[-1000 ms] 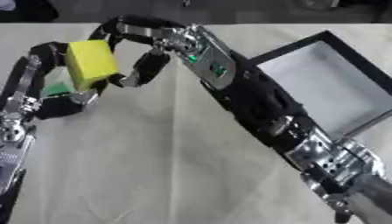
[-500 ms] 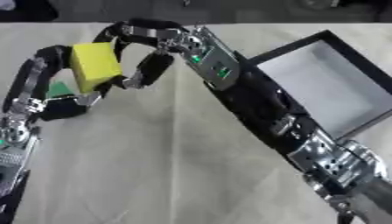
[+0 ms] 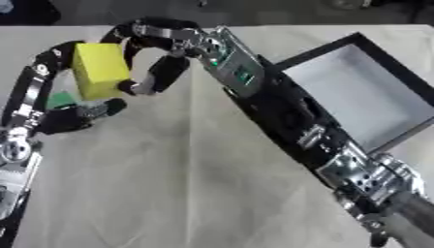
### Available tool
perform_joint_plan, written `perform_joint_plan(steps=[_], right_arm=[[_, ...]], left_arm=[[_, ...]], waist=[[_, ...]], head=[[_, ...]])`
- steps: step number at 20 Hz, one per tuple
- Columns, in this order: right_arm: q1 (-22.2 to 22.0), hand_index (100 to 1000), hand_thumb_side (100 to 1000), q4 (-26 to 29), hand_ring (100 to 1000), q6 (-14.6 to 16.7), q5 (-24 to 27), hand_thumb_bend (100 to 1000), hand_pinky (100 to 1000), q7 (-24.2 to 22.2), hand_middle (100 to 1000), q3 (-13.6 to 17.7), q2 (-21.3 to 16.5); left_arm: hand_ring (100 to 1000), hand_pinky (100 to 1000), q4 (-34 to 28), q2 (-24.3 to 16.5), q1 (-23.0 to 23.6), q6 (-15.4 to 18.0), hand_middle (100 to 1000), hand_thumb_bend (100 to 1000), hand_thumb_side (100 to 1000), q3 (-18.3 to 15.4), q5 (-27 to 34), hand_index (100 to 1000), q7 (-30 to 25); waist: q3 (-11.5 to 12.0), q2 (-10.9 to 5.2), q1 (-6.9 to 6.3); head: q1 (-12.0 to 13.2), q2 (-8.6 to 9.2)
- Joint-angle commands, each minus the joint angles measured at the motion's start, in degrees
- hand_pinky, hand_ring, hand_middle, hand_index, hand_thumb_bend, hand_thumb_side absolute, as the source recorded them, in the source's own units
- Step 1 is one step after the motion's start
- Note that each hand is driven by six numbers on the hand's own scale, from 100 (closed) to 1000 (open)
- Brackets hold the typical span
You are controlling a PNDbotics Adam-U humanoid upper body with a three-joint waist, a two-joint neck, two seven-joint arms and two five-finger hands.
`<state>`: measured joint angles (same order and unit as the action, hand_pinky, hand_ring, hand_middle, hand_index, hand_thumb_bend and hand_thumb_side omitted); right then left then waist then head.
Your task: Pick up the objects with one hand, pass them to the other hand, and then place them into the box on the other side of the table.
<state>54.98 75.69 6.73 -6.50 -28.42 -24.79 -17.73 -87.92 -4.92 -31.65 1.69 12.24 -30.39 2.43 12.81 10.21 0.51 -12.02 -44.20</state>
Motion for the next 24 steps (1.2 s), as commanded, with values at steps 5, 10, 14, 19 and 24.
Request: perform_joint_plan(steps=[5, 10, 14, 19, 24], right_arm=[[1.6, 563, 100, 1.6, 629, -0.1, 1.1, 151, 843, 0.9, 544, 1.2, -2.6], [1.5, 565, 100, 4.0, 629, -0.4, 3.7, 156, 839, 2.0, 543, 2.1, -6.9], [-0.1, 573, 100, 8.3, 630, -1.9, 8.3, 159, 839, 4.1, 550, 4.5, -14.6], [-5.6, 569, 100, 11.7, 638, -1.7, 11.3, 195, 830, 8.3, 541, 9.0, -25.6], [-14.1, 567, 113, 11.9, 640, -0.1, 9.8, 217, 826, 12.6, 538, 13.1, -33.1]], left_arm=[[826, 904, -0.3, -0.8, 0.0, -1.1, 710, 1000, 594, -0.6, -4.4, 881, 0.8], [816, 890, -0.1, -2.8, 1.6, -2.1, 700, 953, 516, -1.6, -4.7, 873, 2.0], [804, 880, -0.4, -5.2, 2.9, -2.8, 681, 868, 479, -2.5, -3.0, 847, 3.7], [803, 876, -1.5, -7.6, 3.9, -3.0, 671, 822, 447, -3.2, -0.7, 832, 4.0], [804, 878, -2.6, -9.6, 4.5, -3.3, 671, 817, 436, -3.8, 0.3, 827, 4.0]], waist=[[-0.5, -0.74, 0.04], [-1.6, -1.41, 0.01], [-2.4, -1.82, 0.21], [-2.9, -1.92, 0.21], [-3.2, -1.74, -0.11]], head=[[-0.2, 0.08], [0.1, 0.08], [-0.5, 0.08], [-2.5, 0.08], [-5.2, 0.08]])
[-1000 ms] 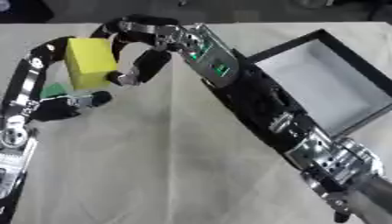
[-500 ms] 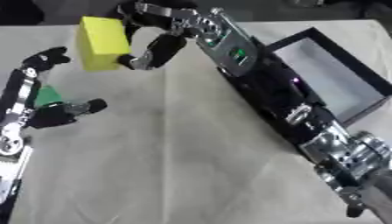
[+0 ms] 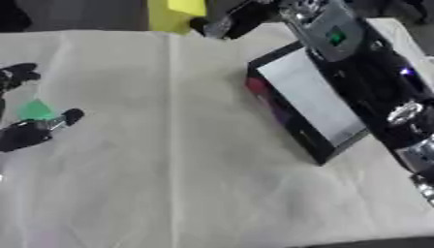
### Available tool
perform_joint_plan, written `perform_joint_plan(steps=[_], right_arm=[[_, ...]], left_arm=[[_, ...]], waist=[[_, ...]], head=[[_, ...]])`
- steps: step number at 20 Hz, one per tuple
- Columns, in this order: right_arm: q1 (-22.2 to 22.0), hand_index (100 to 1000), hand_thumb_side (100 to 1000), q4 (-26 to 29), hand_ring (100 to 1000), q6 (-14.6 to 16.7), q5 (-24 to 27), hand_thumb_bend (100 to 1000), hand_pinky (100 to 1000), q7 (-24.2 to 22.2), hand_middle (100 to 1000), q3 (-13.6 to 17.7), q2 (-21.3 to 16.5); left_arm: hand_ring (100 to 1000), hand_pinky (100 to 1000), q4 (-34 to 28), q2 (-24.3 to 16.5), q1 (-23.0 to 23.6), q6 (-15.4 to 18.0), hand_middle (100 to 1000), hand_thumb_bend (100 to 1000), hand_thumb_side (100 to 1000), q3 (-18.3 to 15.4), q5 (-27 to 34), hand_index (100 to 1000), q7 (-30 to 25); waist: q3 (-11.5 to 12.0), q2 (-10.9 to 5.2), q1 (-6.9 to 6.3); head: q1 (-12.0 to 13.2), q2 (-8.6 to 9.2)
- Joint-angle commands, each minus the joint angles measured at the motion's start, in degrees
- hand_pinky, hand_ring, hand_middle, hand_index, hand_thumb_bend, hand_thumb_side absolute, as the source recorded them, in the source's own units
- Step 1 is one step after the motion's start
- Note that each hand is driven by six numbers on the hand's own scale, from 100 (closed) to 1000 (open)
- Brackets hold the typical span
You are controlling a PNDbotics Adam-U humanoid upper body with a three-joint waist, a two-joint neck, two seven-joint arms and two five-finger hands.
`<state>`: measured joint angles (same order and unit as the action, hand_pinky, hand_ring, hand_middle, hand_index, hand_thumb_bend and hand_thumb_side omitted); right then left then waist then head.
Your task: Pick up the objects with one hand, pass them to the other hand, and then place them into the box on the other side of the table.
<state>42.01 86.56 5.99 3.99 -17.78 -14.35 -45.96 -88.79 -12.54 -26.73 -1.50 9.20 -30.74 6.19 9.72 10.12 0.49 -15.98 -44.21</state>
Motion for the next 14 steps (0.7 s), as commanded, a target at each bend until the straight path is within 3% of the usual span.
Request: perform_joint_plan(steps=[1, 5, 9, 12, 14], right_arm=[[-2.6, 565, 125, 0.9, 641, 1.0, -1.2, 228, 824, 2.7, 535, 3.3, -6.0], [-8.4, 567, 152, 0.3, 661, 2.8, -4.3, 260, 833, 5.4, 535, 5.8, -9.4], [-13.8, 568, 178, -0.8, 664, 3.6, -6.8, 262, 837, 7.1, 537, 8.3, -10.9], [-17.0, 566, 206, -1.4, 667, 4.4, -8.5, 278, 833, 8.3, 534, 9.6, -11.8], [-18.6, 566, 255, -1.4, 674, 5.6, -10.7, 327, 820, 9.4, 512, 10.1, -12.6]], left_arm=[[804, 879, -1.9, -2.3, -0.3, -0.1, 672, 819, 437, -0.9, 0.6, 827, 0.3], [802, 877, -2.2, -3.0, -0.1, -0.3, 671, 823, 433, -1.2, 0.7, 826, 0.7], [797, 864, -2.6, -3.3, 0.1, -0.6, 665, 790, 439, -1.8, 1.1, 824, 1.3], [795, 863, -2.7, -3.5, 0.3, -0.8, 664, 820, 434, -2.2, 1.5, 823, 1.9], [793, 862, -2.8, -3.7, 0.4, -0.9, 662, 813, 442, -2.4, 1.7, 823, 2.2]], waist=[[-0.1, -1.63, -0.17], [0.0, -1.61, -0.47], [0.2, -1.6, -0.71], [0.2, -1.56, -0.78], [0.1, -1.58, -0.79]], head=[[-1.8, 0.09], [-4.0, 0.09], [-5.3, 0.09], [-6.1, 0.09], [-6.6, 0.09]])
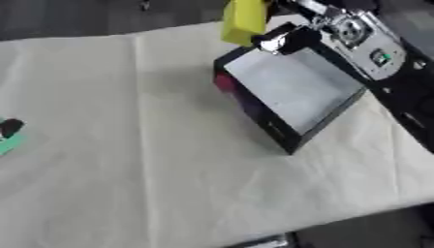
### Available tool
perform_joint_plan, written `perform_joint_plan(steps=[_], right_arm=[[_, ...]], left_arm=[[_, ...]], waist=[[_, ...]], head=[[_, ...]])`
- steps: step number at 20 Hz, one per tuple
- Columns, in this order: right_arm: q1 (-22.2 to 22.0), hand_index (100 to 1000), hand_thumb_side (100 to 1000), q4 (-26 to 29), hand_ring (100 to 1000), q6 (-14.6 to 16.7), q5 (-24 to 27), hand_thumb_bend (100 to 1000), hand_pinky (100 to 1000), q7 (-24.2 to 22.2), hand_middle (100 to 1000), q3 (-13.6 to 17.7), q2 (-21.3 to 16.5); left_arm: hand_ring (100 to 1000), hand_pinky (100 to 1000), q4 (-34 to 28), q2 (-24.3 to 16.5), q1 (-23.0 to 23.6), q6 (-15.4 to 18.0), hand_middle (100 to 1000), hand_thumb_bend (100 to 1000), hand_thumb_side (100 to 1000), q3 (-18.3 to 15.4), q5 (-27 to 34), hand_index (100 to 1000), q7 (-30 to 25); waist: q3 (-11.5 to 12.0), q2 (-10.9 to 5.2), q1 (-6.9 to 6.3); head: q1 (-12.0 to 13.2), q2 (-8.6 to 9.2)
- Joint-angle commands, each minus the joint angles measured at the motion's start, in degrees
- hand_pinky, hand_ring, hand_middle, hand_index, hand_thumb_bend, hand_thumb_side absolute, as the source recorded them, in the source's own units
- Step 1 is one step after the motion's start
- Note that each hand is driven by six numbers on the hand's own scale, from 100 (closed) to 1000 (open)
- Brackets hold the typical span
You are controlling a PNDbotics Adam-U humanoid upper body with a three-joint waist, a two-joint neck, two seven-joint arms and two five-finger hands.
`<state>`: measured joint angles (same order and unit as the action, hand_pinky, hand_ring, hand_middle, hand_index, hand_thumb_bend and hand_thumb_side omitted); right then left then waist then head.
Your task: Pick up the objects with one hand, pass them to the other hand, and then place them into the box on the other side of the table.
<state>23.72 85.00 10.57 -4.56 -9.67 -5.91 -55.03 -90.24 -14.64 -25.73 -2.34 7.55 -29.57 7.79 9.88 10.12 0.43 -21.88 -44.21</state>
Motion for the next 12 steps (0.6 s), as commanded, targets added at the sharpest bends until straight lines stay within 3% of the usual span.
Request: perform_joint_plan(steps=[1, 4, 6, 8, 11, 12], right_arm=[[-0.9, 570, 272, 0.2, 677, 1.7, -3.6, 344, 816, 1.7, 498, 1.6, -3.9], [-2.2, 590, 292, -0.1, 686, 3.4, -7.2, 370, 815, 2.4, 483, 1.4, -4.5], [-2.7, 641, 340, -0.4, 697, 4.2, -8.9, 434, 815, 2.3, 510, 1.2, -4.6], [-3.0, 713, 422, -0.8, 730, 4.4, -10.9, 452, 832, 2.4, 587, 1.3, -4.8], [-3.5, 890, 569, -0.8, 831, 5.0, -15.2, 443, 882, 3.1, 774, 1.5, -5.3], [-3.6, 898, 576, -0.9, 839, 5.3, -16.8, 443, 888, 3.3, 782, 1.7, -5.3]], left_arm=[[793, 863, -1.4, -1.6, -0.5, 0.0, 664, 811, 447, -0.9, 0.7, 824, 0.7], [795, 864, -1.4, -1.9, -0.4, -0.1, 673, 813, 446, -1.3, 1.0, 825, 1.0], [795, 864, -1.4, -2.1, -0.3, -0.2, 676, 815, 442, -1.5, 1.2, 824, 1.1], [802, 866, -1.5, -2.4, -0.2, -0.6, 690, 819, 441, -1.9, 1.5, 820, 1.6], [800, 867, -1.6, -2.8, 0.0, -1.1, 682, 823, 442, -2.4, 1.9, 822, 2.3], [800, 867, -1.6, -3.0, 0.1, -1.3, 681, 824, 442, -2.5, 2.0, 822, 2.4]], waist=[[0.0, -1.61, -0.74], [0.1, -1.74, -0.89], [0.2, -1.82, -0.97], [0.3, -1.9, -0.96], [0.3, -1.93, -0.88], [0.3, -1.92, -0.87]], head=[[-0.8, 0.09], [-0.8, 0.09], [-0.7, 0.09], [-0.7, 0.09], [-0.2, 0.09], [0.0, 0.09]])
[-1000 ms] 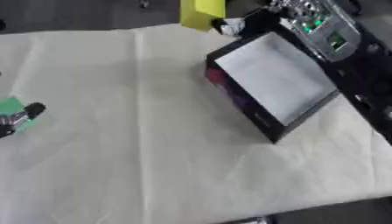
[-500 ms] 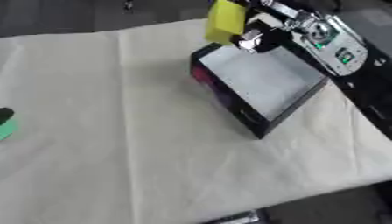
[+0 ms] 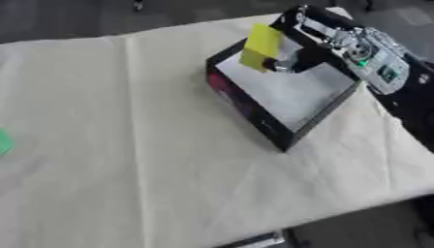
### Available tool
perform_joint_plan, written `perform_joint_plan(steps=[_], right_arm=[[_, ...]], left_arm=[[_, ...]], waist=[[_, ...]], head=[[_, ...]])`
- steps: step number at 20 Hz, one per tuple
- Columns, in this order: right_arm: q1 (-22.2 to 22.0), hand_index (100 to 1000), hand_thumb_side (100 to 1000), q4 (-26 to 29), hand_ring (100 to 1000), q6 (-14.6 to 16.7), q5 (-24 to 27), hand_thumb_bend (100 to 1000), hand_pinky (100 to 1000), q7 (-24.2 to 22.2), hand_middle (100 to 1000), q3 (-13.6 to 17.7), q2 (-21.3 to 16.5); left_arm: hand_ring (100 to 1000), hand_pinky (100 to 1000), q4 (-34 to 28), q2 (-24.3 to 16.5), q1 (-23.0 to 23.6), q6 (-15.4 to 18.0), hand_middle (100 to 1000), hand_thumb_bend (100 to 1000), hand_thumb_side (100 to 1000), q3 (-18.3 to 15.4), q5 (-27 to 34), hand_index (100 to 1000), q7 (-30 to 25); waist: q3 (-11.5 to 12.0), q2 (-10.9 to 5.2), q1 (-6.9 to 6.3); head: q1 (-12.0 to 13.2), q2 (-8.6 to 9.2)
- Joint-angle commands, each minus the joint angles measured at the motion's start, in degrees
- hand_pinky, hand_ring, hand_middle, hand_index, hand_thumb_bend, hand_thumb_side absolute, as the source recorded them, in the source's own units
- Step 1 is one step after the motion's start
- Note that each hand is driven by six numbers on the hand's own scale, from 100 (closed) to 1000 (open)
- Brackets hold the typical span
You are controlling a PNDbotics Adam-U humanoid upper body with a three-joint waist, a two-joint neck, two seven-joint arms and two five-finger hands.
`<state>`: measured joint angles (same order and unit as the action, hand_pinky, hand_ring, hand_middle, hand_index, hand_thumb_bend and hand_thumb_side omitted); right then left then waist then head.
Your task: Pick up the objects with one hand, pass them to the other hand, and then place them into the box on the other side of the table.
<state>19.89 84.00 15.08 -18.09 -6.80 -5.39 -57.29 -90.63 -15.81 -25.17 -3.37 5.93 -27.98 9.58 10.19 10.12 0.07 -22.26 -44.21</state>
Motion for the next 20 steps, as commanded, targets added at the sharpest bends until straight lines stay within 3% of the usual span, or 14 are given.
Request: perform_joint_plan(steps=[1, 3, 4, 5, 6, 7, 11, 15, 16, 17, 18, 19, 20], right_arm=[[0.0, 932, 550, 0.0, 876, 1.0, -4.5, 443, 913, 0.5, 822, 1.3, -3.1], [-0.2, 953, 483, 0.0, 896, 1.6, -6.8, 442, 924, 0.3, 840, 1.6, -3.1], [-0.4, 948, 352, 0.0, 880, 1.9, -7.8, 434, 920, 0.1, 821, 1.7, -3.1], [-0.5, 934, 389, -0.1, 875, 1.9, -8.4, 360, 918, -0.1, 822, 1.9, -3.1], [-0.5, 934, 347, -0.2, 872, 1.5, -8.5, 434, 918, 0.3, 817, 2.3, -3.1], [-0.5, 937, 282, -0.2, 864, 1.0, -8.3, 427, 920, 1.2, 813, 2.7, -3.0], [-1.0, 946, 222, 0.2, 861, -1.3, -5.1, 419, 926, 4.5, 815, 3.6, -3.1], [-1.3, 954, 281, 1.2, 854, -2.4, -1.9, 427, 926, 5.0, 819, 4.3, -3.1], [-1.3, 960, 249, 1.9, 854, -2.8, 0.4, 433, 932, 5.1, 825, 4.6, -2.8], [-1.5, 962, 187, 2.7, 851, -3.2, 3.4, 398, 941, 5.1, 828, 4.9, -2.6], [-1.5, 959, 116, 3.5, 848, -4.0, 7.4, 222, 953, 4.7, 832, 5.2, -2.3], [-1.5, 959, 100, 4.3, 851, -5.1, 12.0, 122, 960, 4.0, 839, 5.6, -2.2], [-1.5, 967, 100, 5.1, 851, -6.1, 16.6, 100, 968, 3.2, 849, 6.0, -2.1]], left_arm=[[800, 867, -1.2, -2.1, -0.4, -0.4, 680, 828, 443, -1.0, 0.5, 822, 0.7], [801, 867, -1.2, -2.7, -0.3, -0.6, 680, 833, 447, -1.3, 0.7, 822, 0.9], [801, 867, -1.2, -3.0, -0.3, -0.7, 680, 834, 451, -1.4, 0.9, 823, 0.9], [801, 866, -1.1, -3.4, -0.2, -0.8, 680, 824, 450, -1.5, 1.1, 823, 0.9], [799, 865, -1.1, -3.7, -0.1, -1.0, 677, 797, 429, -1.6, 1.5, 822, 0.9], [798, 864, -1.0, -3.9, -0.1, -1.1, 675, 792, 422, -1.8, 1.9, 822, 0.9], [797, 864, -0.7, -4.8, 0.4, -1.8, 673, 794, 429, -2.7, 3.3, 821, 1.3], [797, 863, -0.8, -5.4, 0.4, -2.1, 673, 792, 428, -3.1, 3.8, 821, 1.6], [795, 859, -1.0, -5.9, 0.2, -2.3, 673, 777, 433, -3.3, 4.0, 821, 1.6], [793, 857, -1.1, -6.6, -0.1, -2.6, 672, 750, 431, -3.6, 4.1, 820, 1.6], [795, 861, -1.1, -7.8, -0.7, -3.2, 675, 742, 430, -4.0, 4.2, 823, 1.4], [795, 862, -0.9, -9.2, -1.4, -4.1, 675, 739, 437, -4.4, 4.5, 823, 0.7], [794, 865, -0.7, -11.0, -2.1, -4.8, 675, 739, 439, -4.6, 4.0, 824, -0.3]], waist=[[0.0, -1.89, -0.52], [0.1, -1.86, -0.55], [0.1, -1.84, -0.58], [0.1, -1.83, -0.6], [0.1, -1.82, -0.63], [0.1, -1.8, -0.64], [0.1, -1.72, -0.65], [0.2, -1.71, -0.61], [0.2, -1.7, -0.67], [0.3, -1.71, -0.78], [0.4, -1.74, -0.95], [0.5, -1.77, -1.14], [0.7, -1.8, -1.33]], head=[[0.5, 0.1], [0.8, 0.1], [1.0, 0.1], [1.3, 0.1], [1.7, 0.1], [2.1, 0.1], [3.1, 0.1], [4.2, 0.1], [5.1, 0.1], [6.0, 0.1], [7.1, 0.1], [8.0, 0.1], [8.9, 0.1]])
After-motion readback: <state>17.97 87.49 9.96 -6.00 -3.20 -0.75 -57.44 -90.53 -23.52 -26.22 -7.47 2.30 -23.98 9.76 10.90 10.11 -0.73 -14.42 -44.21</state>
